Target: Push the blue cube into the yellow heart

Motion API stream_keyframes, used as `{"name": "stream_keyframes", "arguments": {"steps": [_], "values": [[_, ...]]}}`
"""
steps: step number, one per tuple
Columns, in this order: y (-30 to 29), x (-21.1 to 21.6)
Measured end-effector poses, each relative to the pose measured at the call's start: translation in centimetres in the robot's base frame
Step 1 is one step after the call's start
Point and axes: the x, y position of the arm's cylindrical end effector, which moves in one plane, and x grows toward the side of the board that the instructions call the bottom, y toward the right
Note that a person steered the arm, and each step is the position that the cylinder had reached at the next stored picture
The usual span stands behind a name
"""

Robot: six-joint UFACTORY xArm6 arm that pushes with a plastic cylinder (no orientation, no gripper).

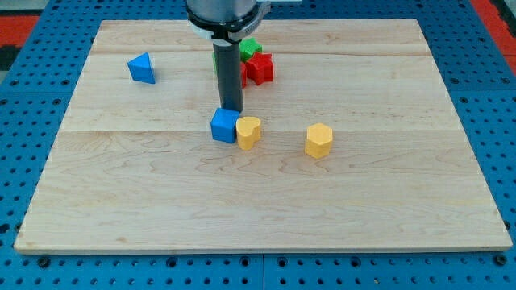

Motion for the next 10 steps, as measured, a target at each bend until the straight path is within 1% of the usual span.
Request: {"name": "stream_keyframes", "arguments": {"steps": [1,2,3,4,6,7,8,9,10], "values": [[-4.6,0.5],[-4.8,3.3],[-5.1,5.1],[-7.4,5.7],[-0.2,4.4],[2.7,4.4],[1.4,4.2],[-9.4,0.3],[-18.8,-4.1]]}}
